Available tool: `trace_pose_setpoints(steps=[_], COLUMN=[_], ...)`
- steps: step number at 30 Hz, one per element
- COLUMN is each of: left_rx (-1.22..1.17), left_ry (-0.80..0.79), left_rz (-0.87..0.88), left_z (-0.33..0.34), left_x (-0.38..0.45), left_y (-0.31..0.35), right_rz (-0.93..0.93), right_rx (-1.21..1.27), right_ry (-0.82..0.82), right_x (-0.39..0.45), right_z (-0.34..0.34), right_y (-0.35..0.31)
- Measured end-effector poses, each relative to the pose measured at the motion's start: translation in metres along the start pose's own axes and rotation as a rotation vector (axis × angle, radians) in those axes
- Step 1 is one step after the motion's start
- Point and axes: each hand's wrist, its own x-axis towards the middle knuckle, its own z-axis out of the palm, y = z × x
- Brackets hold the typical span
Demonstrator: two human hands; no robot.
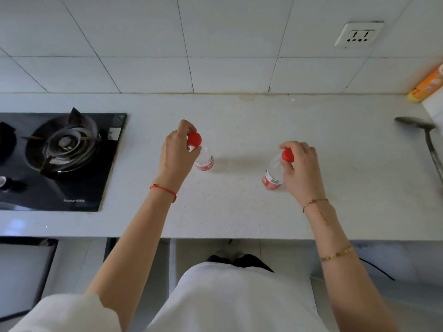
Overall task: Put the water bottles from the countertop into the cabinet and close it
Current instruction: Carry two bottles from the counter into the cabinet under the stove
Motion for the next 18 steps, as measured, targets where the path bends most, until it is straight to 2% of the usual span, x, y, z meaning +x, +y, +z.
trace_pose_setpoints(steps=[3, 7, 18], left_rx=[-0.03, -0.04, 0.046], left_ry=[0.044, 0.091, 0.411], left_rz=[0.014, -0.051, -0.403], left_z=[-0.018, -0.041, -0.061], left_x=[-0.027, -0.078, -0.28], left_y=[0.011, 0.025, 0.083], right_rz=[-0.036, -0.136, -0.564], right_rx=[0.045, 0.091, 0.192], right_ry=[-0.01, -0.068, -0.444], right_x=[-0.005, -0.019, -0.094], right_z=[-0.004, -0.009, -0.027], right_y=[-0.011, -0.027, -0.054])
